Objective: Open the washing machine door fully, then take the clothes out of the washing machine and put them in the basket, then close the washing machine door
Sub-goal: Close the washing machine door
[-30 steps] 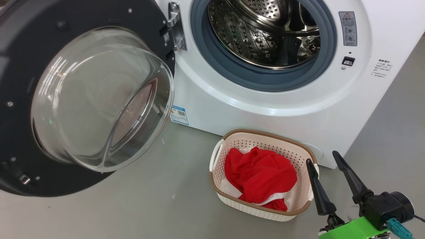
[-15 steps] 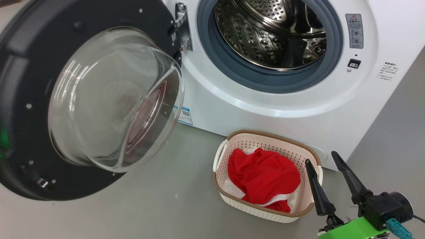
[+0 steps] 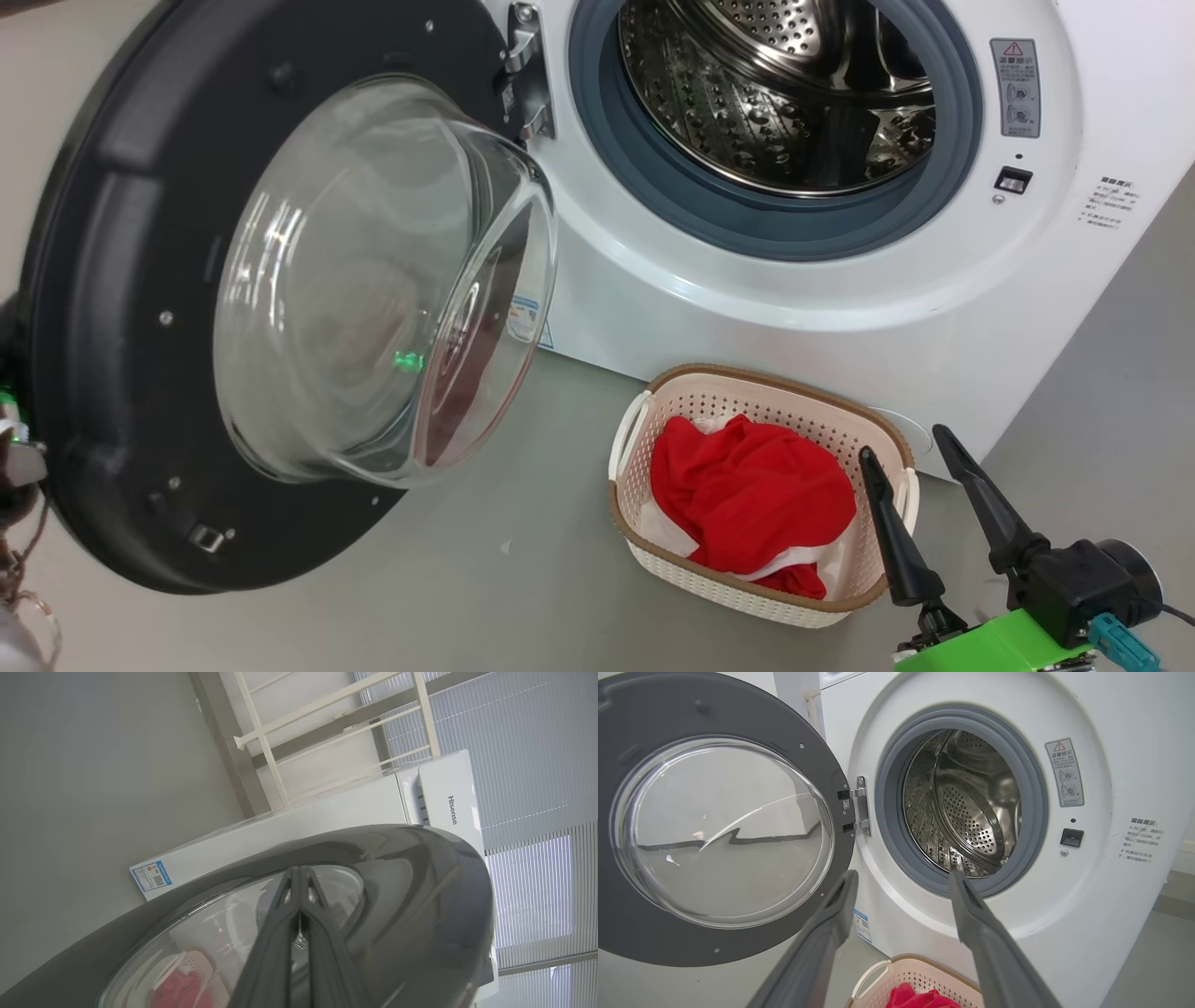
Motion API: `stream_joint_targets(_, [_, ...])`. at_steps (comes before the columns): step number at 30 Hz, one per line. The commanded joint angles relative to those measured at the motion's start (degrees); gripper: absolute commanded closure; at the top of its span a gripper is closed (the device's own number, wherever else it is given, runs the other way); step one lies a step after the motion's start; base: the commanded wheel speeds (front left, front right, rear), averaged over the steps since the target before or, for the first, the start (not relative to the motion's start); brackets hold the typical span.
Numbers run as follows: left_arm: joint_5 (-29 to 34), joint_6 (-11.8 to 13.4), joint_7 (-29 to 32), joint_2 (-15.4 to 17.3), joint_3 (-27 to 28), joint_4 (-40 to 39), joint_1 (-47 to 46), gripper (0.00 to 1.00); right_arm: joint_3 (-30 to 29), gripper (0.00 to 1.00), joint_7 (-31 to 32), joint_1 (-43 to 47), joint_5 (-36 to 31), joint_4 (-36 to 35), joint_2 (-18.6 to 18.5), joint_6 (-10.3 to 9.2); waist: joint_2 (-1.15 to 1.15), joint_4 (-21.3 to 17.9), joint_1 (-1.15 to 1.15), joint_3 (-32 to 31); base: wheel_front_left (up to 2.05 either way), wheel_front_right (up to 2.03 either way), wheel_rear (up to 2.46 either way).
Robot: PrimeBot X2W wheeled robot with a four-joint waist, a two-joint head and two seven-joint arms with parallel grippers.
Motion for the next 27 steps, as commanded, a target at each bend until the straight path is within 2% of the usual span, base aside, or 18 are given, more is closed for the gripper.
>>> stream_joint_targets(1, [-0.59,-0.4,1.26,1.24,0.46,-2.2,1.31,1.0,1.29,0.0,-0.36,-1.06,0.29,-1.54,-0.59,0.28,0.0,0.14,0.0,0.03,0.0,0.0,0.0])
stream_joint_targets(7, [-3.12,-0.06,4.18,-1.93,0.98,-7.24,3.84,1.0,1.34,0.0,-0.36,-1.18,0.45,-1.51,-0.59,0.28,0.0,0.54,0.0,0.2,0.0,0.0,0.0])
stream_joint_targets(17, [-5.69,2.38,7.37,-6.59,-0.2,-16.98,8.77,1.0,1.53,0.0,-0.36,-1.36,0.85,-1.29,-0.59,0.28,0.0,0.49,0.0,-0.09,0.0,0.0,0.0])
stream_joint_targets(21, [-7.28,3.6,8.12,-7.43,-1.47,-20.57,10.76,1.0,1.66,0.0,-0.36,-1.41,0.99,-1.42,-0.59,0.28,0.0,0.17,0.0,0.05,0.0,0.0,0.0])
stream_joint_targets(27, [-13.64,5.77,7.39,-7.78,-7.05,-25.26,14.43,1.0,1.92,0.0,-0.36,-1.8,1.22,-1.19,-0.59,0.28,0.0,-0.9,0.0,0.48,0.0,0.0,0.0])
